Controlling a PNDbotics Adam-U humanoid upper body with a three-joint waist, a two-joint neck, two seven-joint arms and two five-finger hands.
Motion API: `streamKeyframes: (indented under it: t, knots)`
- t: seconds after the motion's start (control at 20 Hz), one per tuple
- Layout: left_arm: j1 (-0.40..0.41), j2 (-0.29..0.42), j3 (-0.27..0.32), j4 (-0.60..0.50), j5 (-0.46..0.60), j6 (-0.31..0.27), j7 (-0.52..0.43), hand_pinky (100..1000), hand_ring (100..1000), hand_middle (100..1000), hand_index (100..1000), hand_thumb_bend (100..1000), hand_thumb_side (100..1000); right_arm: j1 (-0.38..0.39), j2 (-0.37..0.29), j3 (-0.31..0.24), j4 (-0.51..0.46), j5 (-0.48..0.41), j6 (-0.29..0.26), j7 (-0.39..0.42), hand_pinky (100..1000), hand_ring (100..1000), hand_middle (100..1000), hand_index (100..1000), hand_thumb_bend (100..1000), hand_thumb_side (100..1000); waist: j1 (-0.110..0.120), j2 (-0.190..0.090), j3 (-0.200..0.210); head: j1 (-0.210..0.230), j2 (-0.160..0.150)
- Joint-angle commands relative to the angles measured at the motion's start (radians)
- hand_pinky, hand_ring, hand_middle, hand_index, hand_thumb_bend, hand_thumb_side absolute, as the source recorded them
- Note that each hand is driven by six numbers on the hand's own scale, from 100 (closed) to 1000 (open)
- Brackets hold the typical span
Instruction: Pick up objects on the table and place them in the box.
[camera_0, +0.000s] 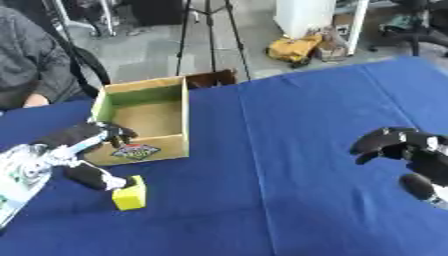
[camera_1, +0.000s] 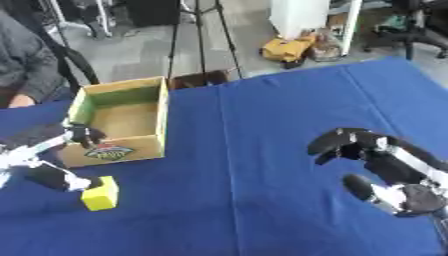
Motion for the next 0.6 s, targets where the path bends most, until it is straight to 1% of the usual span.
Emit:
streamKeyframes:
  t: [0.05,0.3,0.6]
  knots:
    - [-0.030,0.005,0.005,0.049,-0.002,-0.027,-0.057,825,725,728,896,582,385,-0.007,-0.027,-0.005,-0.009,-0.009,-0.003,0.000,722,804,762,795,318,570,-0.005,-0.011,0.001,-0.005,-0.001]
    - [-0.034,-0.004,0.022,0.077,-0.020,-0.042,-0.157,822,722,716,890,584,384,-0.008,-0.025,-0.005,-0.008,-0.009,-0.003,0.001,722,804,762,795,318,570,-0.006,-0.010,0.004,-0.007,-0.001]
    - [-0.036,0.002,0.051,0.054,-0.013,-0.031,-0.282,822,722,712,886,584,380,-0.006,-0.026,-0.007,-0.008,-0.008,-0.005,-0.002,722,804,762,795,319,570,-0.008,-0.011,0.006,-0.008,0.000]
